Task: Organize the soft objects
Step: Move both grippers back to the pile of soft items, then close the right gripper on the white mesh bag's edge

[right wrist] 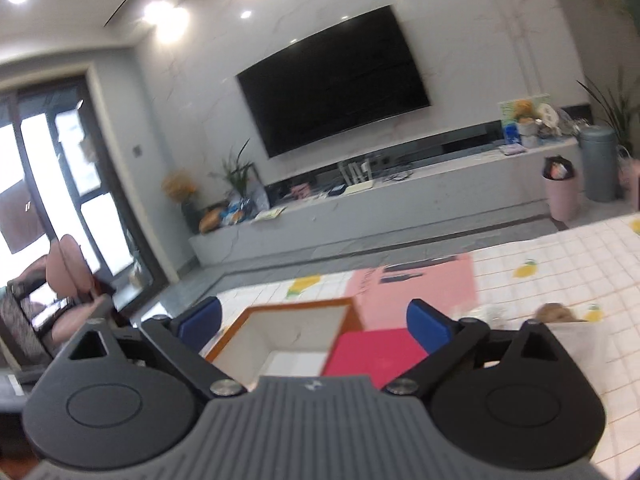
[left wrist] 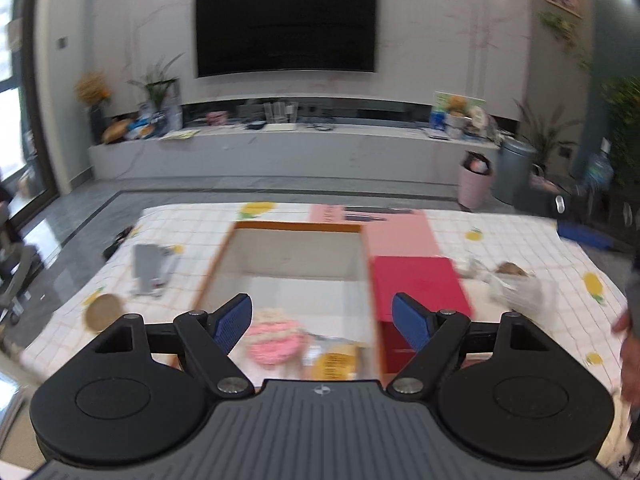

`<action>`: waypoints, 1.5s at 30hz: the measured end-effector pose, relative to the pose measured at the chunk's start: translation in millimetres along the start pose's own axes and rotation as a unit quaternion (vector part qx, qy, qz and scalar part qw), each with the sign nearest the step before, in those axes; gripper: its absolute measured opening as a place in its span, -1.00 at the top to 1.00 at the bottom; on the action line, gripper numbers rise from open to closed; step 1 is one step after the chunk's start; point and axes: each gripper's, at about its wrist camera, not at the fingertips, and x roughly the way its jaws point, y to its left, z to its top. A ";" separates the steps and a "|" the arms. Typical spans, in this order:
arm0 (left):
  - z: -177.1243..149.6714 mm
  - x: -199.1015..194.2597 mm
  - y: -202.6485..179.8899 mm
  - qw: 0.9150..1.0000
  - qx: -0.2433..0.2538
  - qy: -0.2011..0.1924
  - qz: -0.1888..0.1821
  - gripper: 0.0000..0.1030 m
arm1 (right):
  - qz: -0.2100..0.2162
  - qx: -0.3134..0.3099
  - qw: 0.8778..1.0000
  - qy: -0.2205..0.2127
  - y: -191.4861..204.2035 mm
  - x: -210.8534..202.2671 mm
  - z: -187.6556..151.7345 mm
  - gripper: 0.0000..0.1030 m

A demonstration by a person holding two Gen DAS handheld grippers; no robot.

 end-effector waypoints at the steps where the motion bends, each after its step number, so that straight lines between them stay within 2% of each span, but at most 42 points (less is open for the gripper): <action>1: -2.2 4.1 -11.8 1.000 0.009 -0.001 -0.006 -0.82 | -0.003 0.004 1.000 0.000 -13.6 -1.2 7.9 -0.90; 4: -12.3 19.3 -51.2 0.999 0.041 0.000 -0.025 -0.82 | -0.036 -0.013 0.999 0.017 -56.7 2.5 13.0 -0.90; 6: -22.2 29.2 -77.7 0.998 0.056 0.003 -0.021 -0.82 | -0.068 -0.015 0.996 0.055 -90.6 14.4 7.1 -0.89; 8: -35.4 40.7 -98.6 0.998 0.055 -0.003 -0.017 -0.82 | -0.091 -0.008 0.993 0.072 -126.2 23.7 -5.0 -0.88; 12: -67.3 66.9 -138.7 0.996 0.053 -0.013 -0.069 -0.83 | -0.137 0.029 0.985 0.102 -185.4 32.0 -34.7 -0.86; 15: -93.9 93.1 -164.3 0.992 0.075 -0.011 -0.097 -0.83 | -0.142 0.058 0.980 0.128 -208.0 38.0 -45.1 -0.84; 17: -110.8 108.3 -178.3 0.991 0.093 -0.020 -0.094 -0.83 | -0.160 0.073 0.976 0.131 -213.4 41.7 -43.6 -0.84; 21: -134.0 136.8 -201.5 0.989 0.122 -0.034 -0.072 -0.83 | -0.156 0.092 0.976 0.122 -223.0 42.8 -39.5 -0.84; 24: -140.0 156.9 -215.4 0.989 0.135 -0.019 -0.061 -0.83 | -0.155 0.102 0.974 0.131 -229.4 46.6 -40.5 -0.84; 27: -139.0 174.5 -221.5 0.993 0.111 -0.003 -0.049 -0.83 | -0.160 0.112 0.971 0.138 -236.8 49.9 -41.9 -0.84; 30: -135.7 177.2 -220.9 0.996 0.081 -0.021 -0.022 -0.82 | -0.165 0.121 0.968 0.145 -241.9 52.5 -42.5 -0.84; 34: -131.2 187.6 -231.3 0.994 0.103 -0.027 0.020 -0.82 | -0.160 0.126 0.967 0.155 -244.8 56.4 -43.4 -0.84; 36: -130.6 193.3 -230.9 0.995 0.099 -0.016 0.013 -0.77 | -0.151 0.130 0.967 0.162 -244.9 57.9 -45.0 -0.84; 39: -133.2 197.6 -227.1 0.997 0.082 -0.002 -0.011 -0.59 | -0.151 0.126 0.966 0.167 -244.2 58.8 -46.8 -0.84; 40: -134.1 196.4 -224.6 0.997 0.077 -0.001 -0.023 -0.37 | -0.153 0.123 0.966 0.167 -243.9 58.2 -46.7 -0.84; 41: -135.0 193.9 -222.2 0.997 0.073 0.000 -0.035 0.07 | -0.155 0.120 0.967 0.165 -243.8 57.5 -46.3 -0.84; 42: -135.6 191.4 -219.0 0.996 0.071 0.004 -0.052 0.29 | -0.156 0.119 0.967 0.163 -243.6 56.8 -45.4 -0.84; 45: -135.9 187.9 -213.1 0.996 0.066 0.012 -0.059 0.58 | -0.156 0.112 0.969 0.158 -244.5 55.4 -42.5 -0.84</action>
